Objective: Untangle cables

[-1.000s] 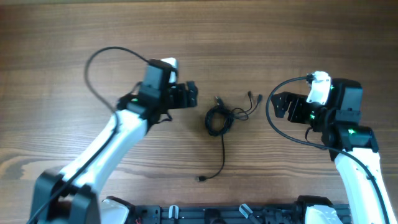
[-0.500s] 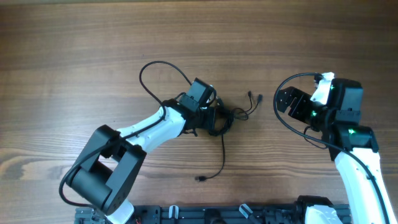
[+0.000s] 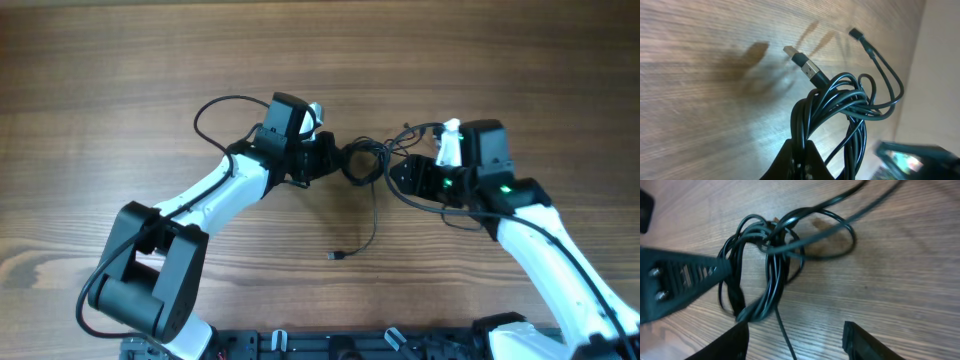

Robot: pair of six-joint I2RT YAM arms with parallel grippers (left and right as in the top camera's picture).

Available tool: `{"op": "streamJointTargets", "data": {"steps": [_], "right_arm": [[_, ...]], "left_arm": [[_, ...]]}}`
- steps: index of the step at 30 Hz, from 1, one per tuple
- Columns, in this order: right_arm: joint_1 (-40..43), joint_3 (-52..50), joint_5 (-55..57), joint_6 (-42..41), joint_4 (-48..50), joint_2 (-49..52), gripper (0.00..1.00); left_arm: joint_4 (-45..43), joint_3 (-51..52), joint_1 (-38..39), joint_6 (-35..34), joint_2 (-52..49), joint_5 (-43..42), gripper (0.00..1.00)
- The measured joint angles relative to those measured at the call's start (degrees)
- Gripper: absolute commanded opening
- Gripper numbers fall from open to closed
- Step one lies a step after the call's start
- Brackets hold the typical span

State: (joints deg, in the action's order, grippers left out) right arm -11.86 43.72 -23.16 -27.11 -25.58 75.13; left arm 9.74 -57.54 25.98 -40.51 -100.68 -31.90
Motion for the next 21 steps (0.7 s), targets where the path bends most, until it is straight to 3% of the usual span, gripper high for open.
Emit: {"op": "streamJointTargets", "data": {"steps": [3, 5, 9, 14, 18, 21], "right_arm": [[-0.8, 0.1, -1.2, -6.4, 5.7, 5.9, 0.40], [-0.8, 0.0, -3.8, -8.8, 7.5, 9.2, 0.24], [-0.7, 0.0, -6.7, -11.0, 8.1, 10.9, 0.04], [-1.9, 1.3, -3.7, -12.3, 6.1, 11.0, 0.05], [-1.6, 1.6, 2.1, -12.1, 4.9, 11.1, 0.04], [-1.0, 0.8, 2.9, -12.1, 6.8, 11.5, 0.04]], "left_arm": [[0.0, 0.0, 0.0, -1.4, 0.0, -4.1, 0.04], [0.0, 0.0, 0.0, -1.9, 0.0, -5.1, 0.04], [0.0, 0.0, 0.0, -1.9, 0.0, -5.8, 0.04], [-0.3, 0.0, -3.2, -1.9, 0.8, -10.5, 0.04], [0.4, -0.1, -12.5, -2.1, 3.1, -18.0, 0.04], [6.2, -0.6, -15.3, -0.4, 4.7, -18.2, 0.08]]}}
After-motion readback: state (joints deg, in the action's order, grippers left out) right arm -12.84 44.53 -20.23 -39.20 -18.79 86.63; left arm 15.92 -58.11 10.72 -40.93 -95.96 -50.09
